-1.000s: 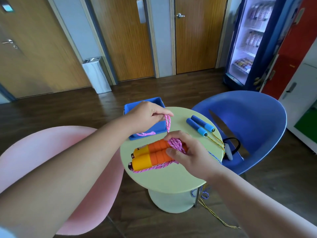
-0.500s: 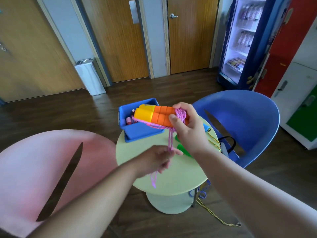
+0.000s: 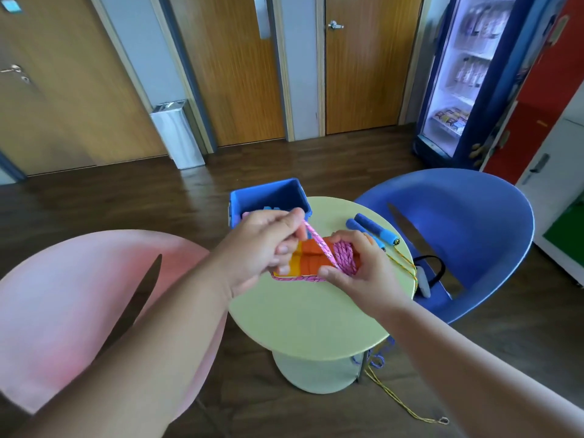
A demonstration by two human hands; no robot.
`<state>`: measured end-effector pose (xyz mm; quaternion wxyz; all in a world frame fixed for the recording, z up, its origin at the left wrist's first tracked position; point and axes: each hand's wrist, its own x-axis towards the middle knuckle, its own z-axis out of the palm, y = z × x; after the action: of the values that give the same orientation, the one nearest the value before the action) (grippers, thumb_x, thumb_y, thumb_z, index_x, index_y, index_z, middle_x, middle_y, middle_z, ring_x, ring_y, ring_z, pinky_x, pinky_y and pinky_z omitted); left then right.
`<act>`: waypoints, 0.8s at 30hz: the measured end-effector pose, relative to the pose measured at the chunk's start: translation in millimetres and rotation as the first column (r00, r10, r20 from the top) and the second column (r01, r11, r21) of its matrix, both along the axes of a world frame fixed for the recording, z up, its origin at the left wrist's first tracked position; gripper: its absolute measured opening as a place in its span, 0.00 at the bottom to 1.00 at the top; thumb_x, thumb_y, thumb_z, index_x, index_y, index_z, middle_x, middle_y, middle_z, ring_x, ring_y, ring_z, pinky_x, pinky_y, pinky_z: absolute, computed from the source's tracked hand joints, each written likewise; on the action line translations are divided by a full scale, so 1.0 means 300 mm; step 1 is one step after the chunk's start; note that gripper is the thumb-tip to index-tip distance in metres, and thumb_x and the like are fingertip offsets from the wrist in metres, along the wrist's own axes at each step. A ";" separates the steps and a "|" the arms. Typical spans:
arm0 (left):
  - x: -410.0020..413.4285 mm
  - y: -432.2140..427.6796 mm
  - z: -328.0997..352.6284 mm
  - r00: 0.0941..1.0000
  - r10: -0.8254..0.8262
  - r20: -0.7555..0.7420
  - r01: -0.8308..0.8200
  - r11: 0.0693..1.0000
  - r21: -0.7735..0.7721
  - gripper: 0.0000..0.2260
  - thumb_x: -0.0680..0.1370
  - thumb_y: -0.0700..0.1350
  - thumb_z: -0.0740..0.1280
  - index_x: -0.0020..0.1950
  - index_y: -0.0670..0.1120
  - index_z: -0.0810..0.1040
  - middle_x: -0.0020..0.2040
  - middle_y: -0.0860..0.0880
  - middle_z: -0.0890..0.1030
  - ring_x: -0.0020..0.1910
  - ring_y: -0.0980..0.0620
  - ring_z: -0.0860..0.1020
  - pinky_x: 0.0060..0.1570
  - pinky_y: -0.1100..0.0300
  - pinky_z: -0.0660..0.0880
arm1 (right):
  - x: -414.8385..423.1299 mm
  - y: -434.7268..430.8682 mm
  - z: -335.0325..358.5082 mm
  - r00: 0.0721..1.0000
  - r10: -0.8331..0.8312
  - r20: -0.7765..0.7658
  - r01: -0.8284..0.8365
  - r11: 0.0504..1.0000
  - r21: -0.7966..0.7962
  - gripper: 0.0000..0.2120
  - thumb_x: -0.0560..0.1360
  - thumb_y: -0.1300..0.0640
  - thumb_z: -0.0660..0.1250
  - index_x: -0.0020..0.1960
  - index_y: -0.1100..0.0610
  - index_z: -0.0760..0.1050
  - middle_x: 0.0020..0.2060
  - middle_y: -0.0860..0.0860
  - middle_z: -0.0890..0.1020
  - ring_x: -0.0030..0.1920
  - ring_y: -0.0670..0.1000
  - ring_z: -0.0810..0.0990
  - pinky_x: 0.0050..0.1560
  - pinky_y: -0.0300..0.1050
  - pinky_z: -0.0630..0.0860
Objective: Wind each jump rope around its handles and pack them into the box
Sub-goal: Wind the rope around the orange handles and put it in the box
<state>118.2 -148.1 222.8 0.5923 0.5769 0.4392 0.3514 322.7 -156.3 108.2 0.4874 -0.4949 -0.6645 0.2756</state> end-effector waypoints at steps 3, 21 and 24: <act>-0.073 0.054 -0.024 0.985 0.130 -0.115 -0.117 0.986 0.116 0.15 0.82 0.48 0.68 0.39 0.41 0.80 0.28 0.50 0.67 0.26 0.52 0.64 0.29 0.59 0.65 | 0.001 -0.002 0.026 0.995 -0.072 -0.074 0.073 0.997 0.008 0.17 0.70 0.50 0.77 0.56 0.41 0.76 0.50 0.37 0.80 0.53 0.47 0.79 0.52 0.54 0.79; -0.205 -0.029 -0.212 0.831 0.442 -0.339 -0.212 0.813 0.542 0.10 0.81 0.34 0.67 0.45 0.43 0.86 0.33 0.56 0.81 0.31 0.58 0.78 0.33 0.65 0.73 | -0.051 -0.042 0.138 0.888 0.077 -0.453 -0.120 0.990 -0.069 0.09 0.77 0.63 0.73 0.56 0.55 0.78 0.41 0.45 0.80 0.41 0.51 0.80 0.43 0.57 0.82; -0.181 -0.040 -0.281 0.853 0.438 -0.283 -0.267 0.833 0.484 0.15 0.83 0.37 0.66 0.41 0.52 0.82 0.32 0.54 0.80 0.29 0.57 0.76 0.33 0.58 0.72 | -0.077 -0.024 0.171 0.874 0.020 -0.485 -0.076 0.993 -0.096 0.08 0.78 0.64 0.71 0.55 0.55 0.78 0.39 0.44 0.81 0.40 0.50 0.80 0.38 0.52 0.81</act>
<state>63.9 -160.2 138.3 0.2772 0.6564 0.5587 0.4244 299.6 -163.5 159.5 0.6025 -0.4202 -0.5173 0.4391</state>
